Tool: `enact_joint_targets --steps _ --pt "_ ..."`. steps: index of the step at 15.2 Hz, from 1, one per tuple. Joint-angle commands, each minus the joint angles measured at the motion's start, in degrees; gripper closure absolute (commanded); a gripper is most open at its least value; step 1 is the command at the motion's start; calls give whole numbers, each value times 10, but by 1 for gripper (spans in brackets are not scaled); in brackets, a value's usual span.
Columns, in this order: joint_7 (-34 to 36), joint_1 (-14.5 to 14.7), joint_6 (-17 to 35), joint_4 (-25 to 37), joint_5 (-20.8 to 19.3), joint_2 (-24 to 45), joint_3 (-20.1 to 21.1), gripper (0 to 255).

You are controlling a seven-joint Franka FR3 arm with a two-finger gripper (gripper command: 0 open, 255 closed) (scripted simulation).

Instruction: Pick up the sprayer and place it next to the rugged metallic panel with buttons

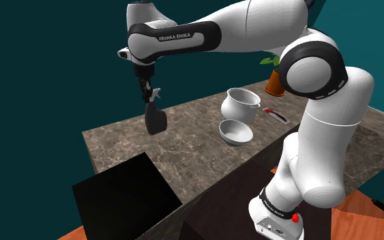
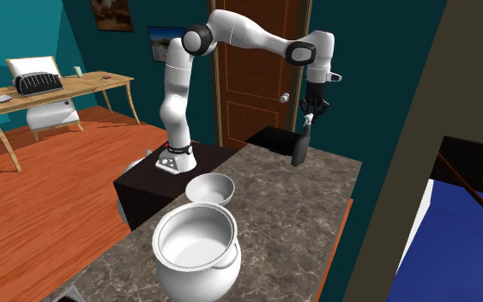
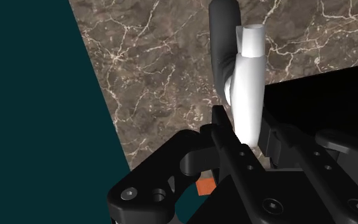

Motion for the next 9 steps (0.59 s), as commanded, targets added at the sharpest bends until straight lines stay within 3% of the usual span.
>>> enact_joint_targets --steps 1,9 --pt "0 0 15 -13 1 2 0 255" --pt "1 0 64 -50 4 14 2 255"
